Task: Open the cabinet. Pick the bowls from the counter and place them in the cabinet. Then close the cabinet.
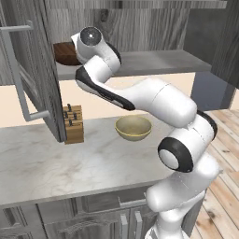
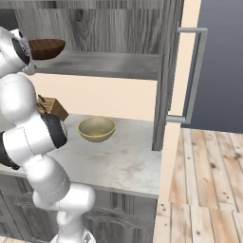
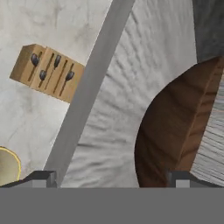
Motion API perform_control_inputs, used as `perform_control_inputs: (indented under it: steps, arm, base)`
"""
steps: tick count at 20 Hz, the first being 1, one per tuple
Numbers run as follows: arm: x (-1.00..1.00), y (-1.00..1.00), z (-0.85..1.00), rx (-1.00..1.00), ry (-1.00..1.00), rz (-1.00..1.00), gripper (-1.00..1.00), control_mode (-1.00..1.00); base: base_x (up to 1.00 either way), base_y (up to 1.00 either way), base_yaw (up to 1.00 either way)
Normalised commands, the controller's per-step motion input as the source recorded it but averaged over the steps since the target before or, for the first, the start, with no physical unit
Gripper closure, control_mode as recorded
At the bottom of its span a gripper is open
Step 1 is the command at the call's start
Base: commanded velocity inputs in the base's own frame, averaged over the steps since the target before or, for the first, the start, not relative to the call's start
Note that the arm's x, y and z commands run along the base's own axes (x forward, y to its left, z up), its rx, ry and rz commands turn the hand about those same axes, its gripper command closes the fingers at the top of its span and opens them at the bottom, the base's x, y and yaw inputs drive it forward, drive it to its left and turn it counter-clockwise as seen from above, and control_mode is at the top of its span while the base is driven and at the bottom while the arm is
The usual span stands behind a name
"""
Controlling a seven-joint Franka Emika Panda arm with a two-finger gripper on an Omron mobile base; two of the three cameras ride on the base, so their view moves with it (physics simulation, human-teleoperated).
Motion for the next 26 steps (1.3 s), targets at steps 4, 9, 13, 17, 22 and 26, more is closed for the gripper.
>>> perform_control_inputs:
  steps: [4,9,13,17,22,26]
  arm:
    - [-0.21,-0.34,0.39,0.00,-0.13,0.00,-1.00,-1.00]
    - [-0.30,-0.31,0.37,0.00,-0.05,0.00,-1.00,-1.00]
    - [-0.68,-0.28,0.11,0.00,0.00,0.00,-1.00,-1.00]
    - [-0.98,-0.16,0.00,0.00,0.00,-0.02,-1.00,-1.00]
    - [-0.97,-0.01,0.00,0.00,0.00,-0.11,-1.00,-1.00]
    - [-0.97,-0.07,0.00,0.00,0.00,-0.17,-1.00,-1.00]
  base:
    - [0.00,0.00,0.00]
    - [0.00,0.00,0.00]
    - [0.00,0.00,0.00]
    - [0.00,0.00,0.00]
    - [0.00,0.00,0.00]
    - [0.00,0.00,0.00]
